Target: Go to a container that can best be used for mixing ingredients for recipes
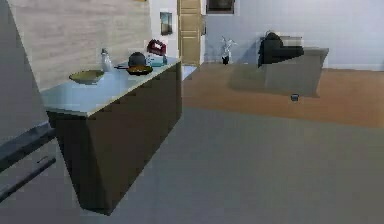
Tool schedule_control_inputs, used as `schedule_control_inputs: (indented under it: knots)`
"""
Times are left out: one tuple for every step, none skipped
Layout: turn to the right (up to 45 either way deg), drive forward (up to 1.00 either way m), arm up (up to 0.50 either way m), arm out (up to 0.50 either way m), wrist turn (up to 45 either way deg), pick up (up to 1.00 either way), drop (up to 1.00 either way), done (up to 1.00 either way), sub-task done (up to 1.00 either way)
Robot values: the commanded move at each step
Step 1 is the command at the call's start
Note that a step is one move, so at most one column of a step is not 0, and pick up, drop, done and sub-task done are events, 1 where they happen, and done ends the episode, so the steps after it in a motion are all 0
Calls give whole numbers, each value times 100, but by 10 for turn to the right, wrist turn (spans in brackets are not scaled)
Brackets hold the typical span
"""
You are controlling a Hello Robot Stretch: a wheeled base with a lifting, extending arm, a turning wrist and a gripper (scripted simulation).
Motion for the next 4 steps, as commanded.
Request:
schedule_control_inputs:
  knots:
    - [0, 85, 0, 0, 0, 0, 0, 0, 0]
    - [390, 0, 0, 0, 0, 0, 0, 0, 0]
    - [0, 5, 0, 0, 0, 0, 0, 0, 0]
    - [-450, 0, 0, 0, 0, 0, 0, 0, 0]
